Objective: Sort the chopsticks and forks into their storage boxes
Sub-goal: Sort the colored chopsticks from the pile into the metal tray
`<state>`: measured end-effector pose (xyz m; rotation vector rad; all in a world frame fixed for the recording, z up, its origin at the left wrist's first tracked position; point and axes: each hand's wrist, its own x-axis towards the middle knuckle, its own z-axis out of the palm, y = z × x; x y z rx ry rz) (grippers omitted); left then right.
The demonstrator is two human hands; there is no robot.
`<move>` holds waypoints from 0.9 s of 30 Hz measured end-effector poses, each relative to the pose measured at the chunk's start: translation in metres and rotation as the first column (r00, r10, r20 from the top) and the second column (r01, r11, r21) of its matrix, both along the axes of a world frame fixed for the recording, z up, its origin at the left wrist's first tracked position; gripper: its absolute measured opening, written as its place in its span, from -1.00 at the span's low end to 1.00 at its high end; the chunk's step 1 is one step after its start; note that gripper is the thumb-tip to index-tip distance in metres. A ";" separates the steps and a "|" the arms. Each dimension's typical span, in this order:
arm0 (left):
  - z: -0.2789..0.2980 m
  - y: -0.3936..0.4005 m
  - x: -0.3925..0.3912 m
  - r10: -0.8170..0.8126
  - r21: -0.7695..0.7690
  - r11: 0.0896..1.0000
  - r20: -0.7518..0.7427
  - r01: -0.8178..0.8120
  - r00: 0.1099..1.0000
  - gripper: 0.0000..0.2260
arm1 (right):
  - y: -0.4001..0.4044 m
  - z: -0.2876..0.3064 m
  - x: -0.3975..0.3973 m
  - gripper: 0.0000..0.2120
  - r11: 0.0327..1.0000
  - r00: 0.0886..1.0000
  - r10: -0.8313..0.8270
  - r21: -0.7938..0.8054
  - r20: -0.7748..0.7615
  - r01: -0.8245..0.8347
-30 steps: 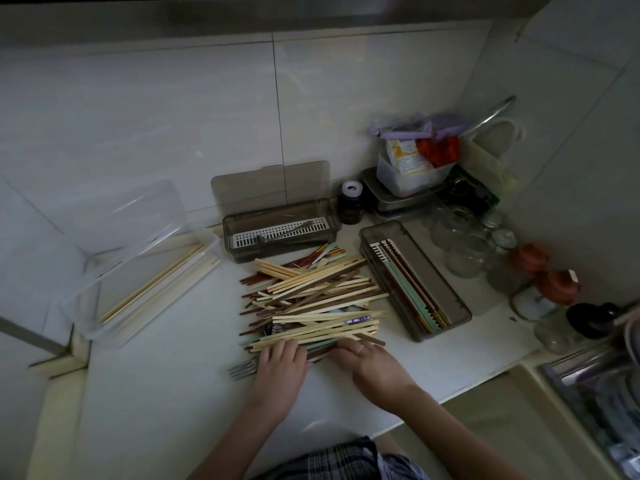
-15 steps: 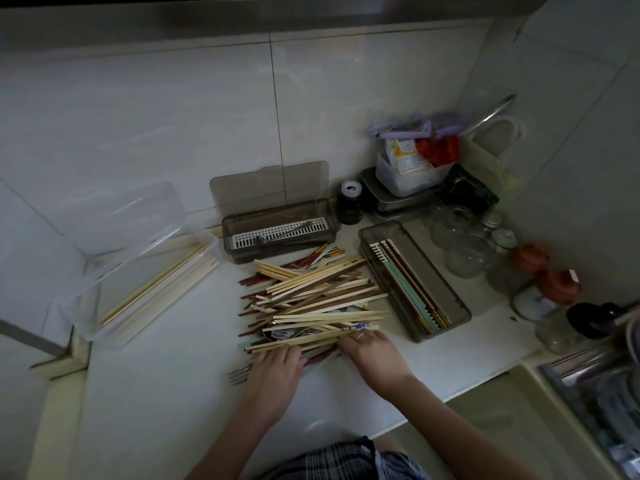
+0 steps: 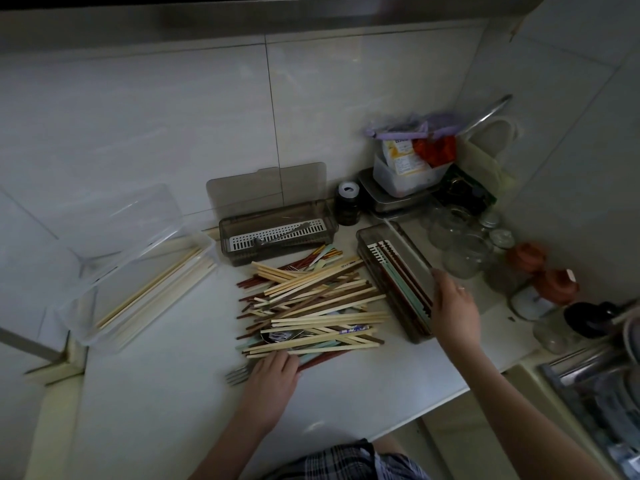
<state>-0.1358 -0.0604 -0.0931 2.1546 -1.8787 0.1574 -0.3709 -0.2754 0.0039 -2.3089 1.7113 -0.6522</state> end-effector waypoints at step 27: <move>0.025 -0.005 -0.003 0.030 0.086 0.996 -0.007 -0.030 1.000 -0.87 | 0.092 -0.060 0.081 -0.47 0.781 0.730 0.610 0.078 -0.308 -0.620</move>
